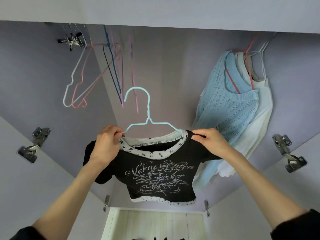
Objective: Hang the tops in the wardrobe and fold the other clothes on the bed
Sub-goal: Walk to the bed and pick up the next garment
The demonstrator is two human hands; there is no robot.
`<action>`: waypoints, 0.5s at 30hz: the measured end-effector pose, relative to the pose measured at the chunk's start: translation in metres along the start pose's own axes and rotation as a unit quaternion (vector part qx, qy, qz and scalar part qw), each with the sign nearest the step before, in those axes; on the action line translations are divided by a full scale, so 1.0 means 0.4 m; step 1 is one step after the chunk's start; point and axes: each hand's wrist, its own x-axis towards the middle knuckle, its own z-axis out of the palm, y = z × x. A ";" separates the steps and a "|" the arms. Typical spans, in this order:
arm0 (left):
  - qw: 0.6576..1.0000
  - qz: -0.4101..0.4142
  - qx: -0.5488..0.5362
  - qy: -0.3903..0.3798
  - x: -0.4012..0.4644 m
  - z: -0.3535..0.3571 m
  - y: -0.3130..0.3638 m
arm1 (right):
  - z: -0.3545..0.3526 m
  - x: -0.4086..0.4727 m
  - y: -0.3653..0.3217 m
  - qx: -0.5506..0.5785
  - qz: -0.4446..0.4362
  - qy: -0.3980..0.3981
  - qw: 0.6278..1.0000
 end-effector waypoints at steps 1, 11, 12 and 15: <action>1.000 0.006 0.004 -0.003 0.000 0.001 -0.001 | 0.006 -0.002 0.003 0.003 -0.005 0.013 1.000; 0.998 0.059 0.018 -0.004 0.001 0.013 0.022 | -0.004 -0.018 -0.017 -0.016 -0.068 0.111 0.991; 0.998 0.055 0.011 0.001 0.000 0.013 0.022 | -0.009 -0.025 -0.012 -0.056 -0.066 0.088 0.992; 0.998 0.064 0.002 -0.009 -0.009 0.015 0.027 | -0.024 -0.036 -0.021 -0.107 -0.095 0.067 0.987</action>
